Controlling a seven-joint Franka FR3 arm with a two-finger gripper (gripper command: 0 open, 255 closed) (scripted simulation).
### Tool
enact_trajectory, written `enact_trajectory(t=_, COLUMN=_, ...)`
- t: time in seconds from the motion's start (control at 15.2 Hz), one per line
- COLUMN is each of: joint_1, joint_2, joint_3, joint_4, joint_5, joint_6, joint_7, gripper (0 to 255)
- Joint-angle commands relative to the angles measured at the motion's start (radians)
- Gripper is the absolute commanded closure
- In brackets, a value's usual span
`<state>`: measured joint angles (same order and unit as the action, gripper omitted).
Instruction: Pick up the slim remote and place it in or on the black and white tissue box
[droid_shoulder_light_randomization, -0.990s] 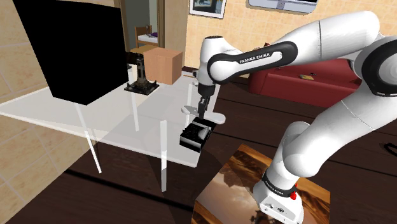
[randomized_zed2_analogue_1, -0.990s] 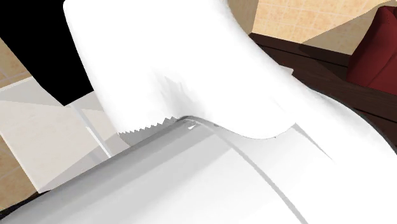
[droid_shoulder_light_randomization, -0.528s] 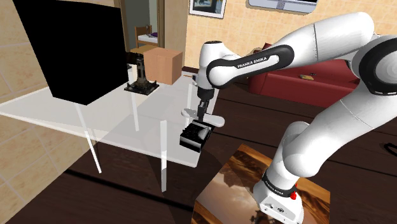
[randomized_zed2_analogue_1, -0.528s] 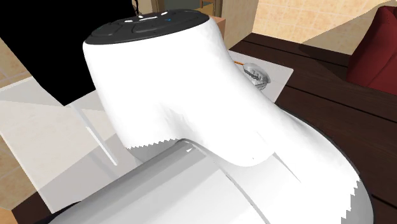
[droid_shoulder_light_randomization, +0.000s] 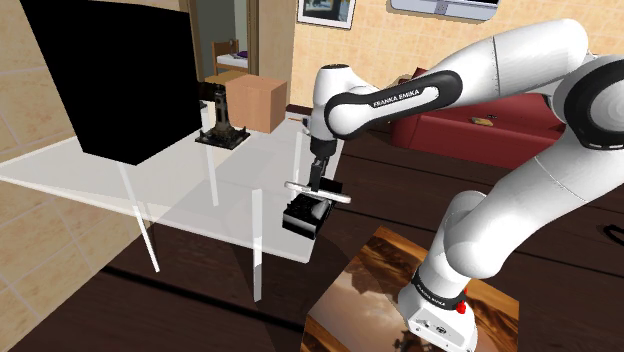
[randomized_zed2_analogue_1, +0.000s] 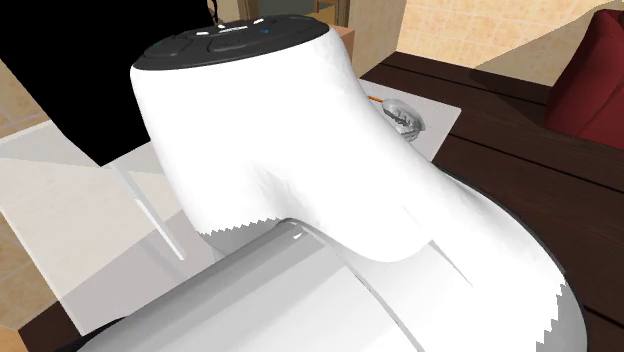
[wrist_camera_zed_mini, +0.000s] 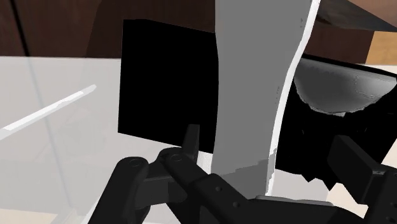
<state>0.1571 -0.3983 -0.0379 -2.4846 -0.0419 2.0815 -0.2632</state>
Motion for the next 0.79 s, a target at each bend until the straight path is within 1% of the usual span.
enact_trajectory(t=0.0, joint_1=0.0, joint_2=0.0, joint_3=0.0, joint_4=0.0, joint_5=0.0, joint_6=0.0, joint_7=0.0, gripper=0)
enact_trajectory(t=0.26, joint_1=0.002, joint_2=-0.038, joint_3=0.004, joint_4=0.098, joint_5=0.003, joint_6=-0.136, joint_7=-0.001, gripper=0)
enact_trajectory(t=0.73, joint_1=0.002, joint_2=-0.038, joint_3=0.004, joint_4=0.098, joint_5=0.003, joint_6=-0.136, joint_7=-0.001, gripper=0)
